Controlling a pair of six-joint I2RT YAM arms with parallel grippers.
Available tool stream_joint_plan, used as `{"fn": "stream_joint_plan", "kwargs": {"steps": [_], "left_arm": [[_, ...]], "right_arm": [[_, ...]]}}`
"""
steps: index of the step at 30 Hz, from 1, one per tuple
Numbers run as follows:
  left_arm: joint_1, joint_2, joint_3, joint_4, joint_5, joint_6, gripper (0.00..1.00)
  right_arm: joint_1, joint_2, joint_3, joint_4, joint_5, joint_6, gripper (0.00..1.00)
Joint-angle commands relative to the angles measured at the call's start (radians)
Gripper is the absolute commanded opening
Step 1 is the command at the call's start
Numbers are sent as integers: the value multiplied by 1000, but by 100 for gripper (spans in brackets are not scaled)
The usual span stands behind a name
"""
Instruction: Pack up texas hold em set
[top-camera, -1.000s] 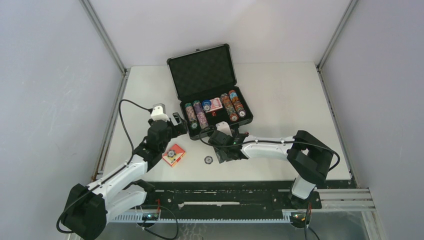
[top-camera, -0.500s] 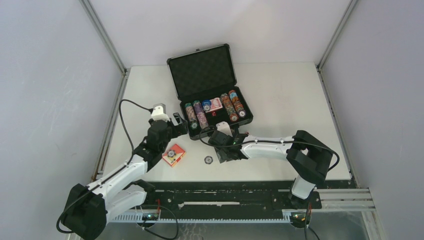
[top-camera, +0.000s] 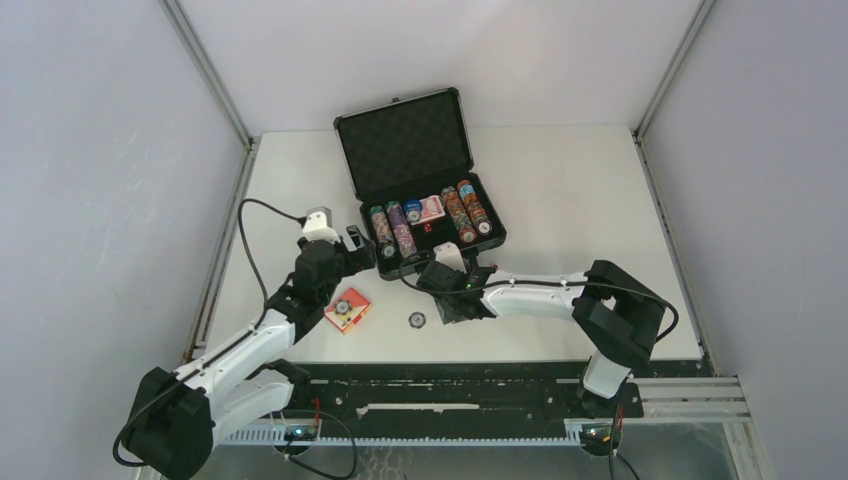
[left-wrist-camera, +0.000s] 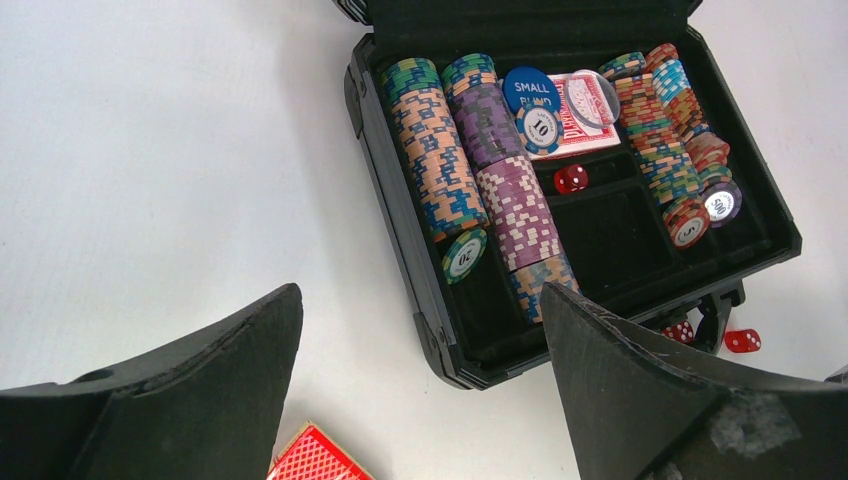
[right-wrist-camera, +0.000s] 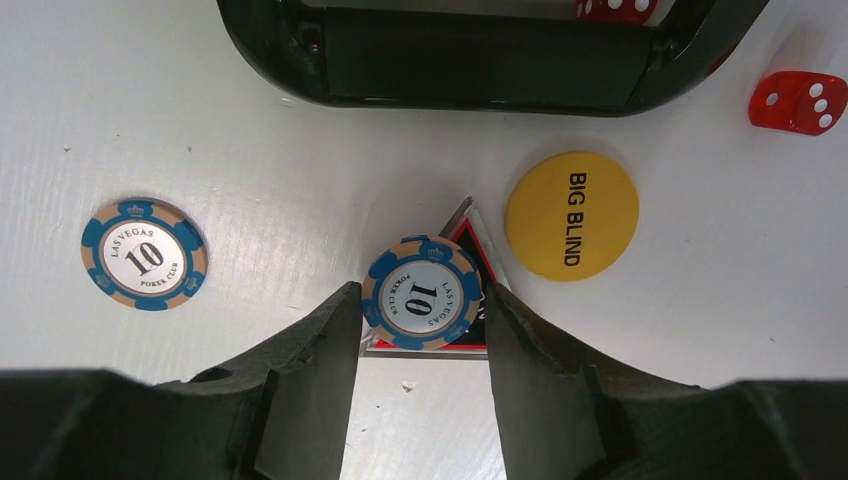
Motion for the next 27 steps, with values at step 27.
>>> {"fn": "stream_joint_plan", "kwargs": {"steps": [27], "left_arm": [[-5,-3,20,30,11,-11,93]], "right_arm": [[1,-22,32,5,22,21,42]]}}
